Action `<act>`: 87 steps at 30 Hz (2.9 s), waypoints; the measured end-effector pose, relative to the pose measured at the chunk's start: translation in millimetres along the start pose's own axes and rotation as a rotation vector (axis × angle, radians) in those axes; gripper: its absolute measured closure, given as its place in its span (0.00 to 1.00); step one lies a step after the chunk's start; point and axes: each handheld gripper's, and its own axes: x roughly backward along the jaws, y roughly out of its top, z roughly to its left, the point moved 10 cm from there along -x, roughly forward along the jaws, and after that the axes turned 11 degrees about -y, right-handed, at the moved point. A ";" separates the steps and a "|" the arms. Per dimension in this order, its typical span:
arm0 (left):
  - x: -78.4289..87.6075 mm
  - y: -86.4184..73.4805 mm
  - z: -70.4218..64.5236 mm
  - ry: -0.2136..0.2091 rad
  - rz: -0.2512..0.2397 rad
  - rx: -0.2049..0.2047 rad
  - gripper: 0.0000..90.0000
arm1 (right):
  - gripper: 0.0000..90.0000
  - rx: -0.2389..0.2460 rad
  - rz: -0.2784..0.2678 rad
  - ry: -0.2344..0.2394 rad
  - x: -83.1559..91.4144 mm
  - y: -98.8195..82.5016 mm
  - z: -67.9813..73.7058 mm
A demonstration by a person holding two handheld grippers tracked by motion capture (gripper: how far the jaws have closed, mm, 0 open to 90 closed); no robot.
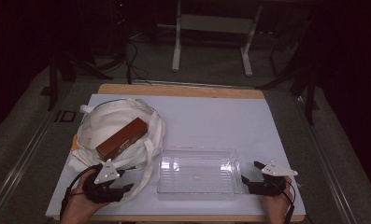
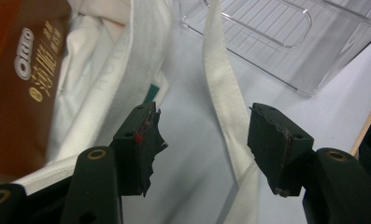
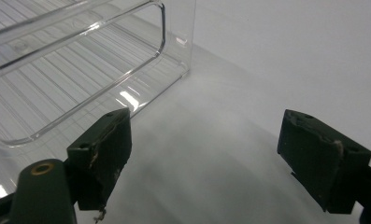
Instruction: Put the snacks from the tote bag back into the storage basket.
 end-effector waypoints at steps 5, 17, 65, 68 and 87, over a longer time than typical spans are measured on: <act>6.9 5.6 2.6 0.014 -0.007 -0.006 0.48 | 0.20 -0.001 -0.003 0.000 0.1 0.2 0.1; -1.5 10.7 1.3 -0.003 -0.033 -0.009 0.46 | 0.20 -0.001 -0.007 0.005 0.7 0.4 0.1; 31.1 33.8 33.7 0.019 0.039 -0.057 0.45 | 0.20 -0.004 -0.018 0.006 1.8 1.2 0.0; 34.3 36.0 37.8 0.024 0.046 -0.061 0.45 | 0.20 -0.002 -0.017 0.005 2.0 1.0 0.1; 40.0 48.6 59.3 0.062 0.095 -0.082 0.45 | 0.20 -0.004 -0.023 0.004 2.6 1.4 -0.1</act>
